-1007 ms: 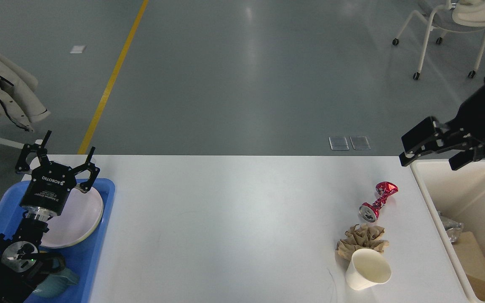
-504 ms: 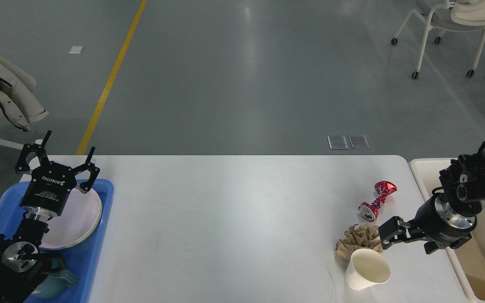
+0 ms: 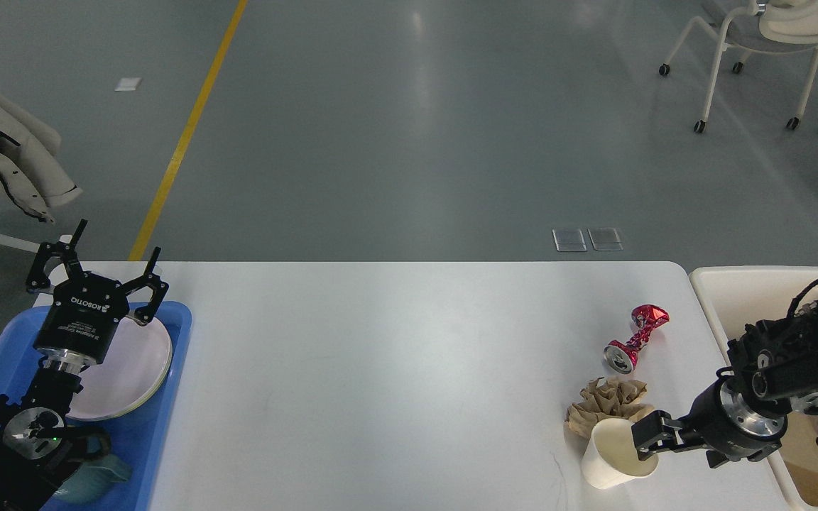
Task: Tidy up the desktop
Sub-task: 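Grasp the white paper cup with the right gripper, then carry the paper cup into the white bin and release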
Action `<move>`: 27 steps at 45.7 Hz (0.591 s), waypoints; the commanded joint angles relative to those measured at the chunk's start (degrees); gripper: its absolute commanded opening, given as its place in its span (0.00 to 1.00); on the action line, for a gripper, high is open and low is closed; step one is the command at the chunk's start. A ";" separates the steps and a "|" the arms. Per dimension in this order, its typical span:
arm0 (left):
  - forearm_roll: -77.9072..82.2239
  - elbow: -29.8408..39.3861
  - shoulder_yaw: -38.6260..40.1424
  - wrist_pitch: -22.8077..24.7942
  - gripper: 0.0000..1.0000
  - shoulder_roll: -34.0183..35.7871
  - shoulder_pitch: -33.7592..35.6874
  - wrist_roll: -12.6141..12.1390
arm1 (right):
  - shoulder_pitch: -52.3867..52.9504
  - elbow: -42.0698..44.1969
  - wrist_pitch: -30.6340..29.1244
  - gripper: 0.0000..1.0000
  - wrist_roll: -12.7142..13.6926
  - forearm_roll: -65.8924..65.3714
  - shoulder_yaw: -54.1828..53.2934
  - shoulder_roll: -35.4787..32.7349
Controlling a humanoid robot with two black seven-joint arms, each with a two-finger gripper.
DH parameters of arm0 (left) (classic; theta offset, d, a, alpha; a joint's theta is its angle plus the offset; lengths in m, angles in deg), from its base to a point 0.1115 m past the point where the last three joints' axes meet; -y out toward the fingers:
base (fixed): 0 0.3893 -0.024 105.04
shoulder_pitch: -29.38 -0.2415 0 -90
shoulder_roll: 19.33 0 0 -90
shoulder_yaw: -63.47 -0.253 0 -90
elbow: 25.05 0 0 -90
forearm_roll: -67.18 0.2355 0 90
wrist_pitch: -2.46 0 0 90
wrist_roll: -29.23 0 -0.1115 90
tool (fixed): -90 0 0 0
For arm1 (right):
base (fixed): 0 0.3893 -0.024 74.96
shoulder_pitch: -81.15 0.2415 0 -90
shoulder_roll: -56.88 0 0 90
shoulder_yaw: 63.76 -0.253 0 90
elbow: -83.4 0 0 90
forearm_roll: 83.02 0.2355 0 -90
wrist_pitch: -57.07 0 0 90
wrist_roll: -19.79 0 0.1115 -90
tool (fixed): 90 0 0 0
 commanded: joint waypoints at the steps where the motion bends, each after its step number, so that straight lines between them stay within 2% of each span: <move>1: 0.00 0.00 0.00 0.00 0.97 0.00 0.00 -0.01 | -2.45 1.44 2.47 0.95 -0.18 -0.01 -0.78 0.52; 3: 0.00 0.00 0.00 0.00 0.97 0.00 0.00 -0.01 | -3.33 1.88 3.26 0.84 -0.27 -0.01 -1.05 0.96; 4: 0.00 0.00 0.00 0.00 0.97 0.00 0.00 -0.01 | -3.69 2.05 3.70 0.75 -0.36 -0.01 -1.05 1.05; 8: 0.00 0.00 0.00 0.00 0.97 0.00 0.00 -0.01 | -4.30 2.14 5.20 0.27 -0.54 -0.01 -1.14 1.23; 10: 0.00 0.00 0.00 0.00 0.97 0.00 0.00 -0.01 | -4.30 2.14 5.20 0.19 -0.62 -0.01 -1.22 1.23; 11: 0.00 0.00 0.00 0.00 0.97 0.00 0.00 -0.01 | -4.22 2.14 5.20 0.07 -0.62 -0.01 -1.31 1.23; 12: 0.00 0.00 0.00 0.00 0.97 0.00 0.00 -0.01 | -4.22 2.14 5.20 0.00 -0.62 -0.01 -1.49 1.23; 27: 0.08 0.00 0.00 0.00 0.97 0.00 0.00 -0.01 | -0.01 -0.84 4.15 0.00 -0.36 0.52 -1.14 -1.40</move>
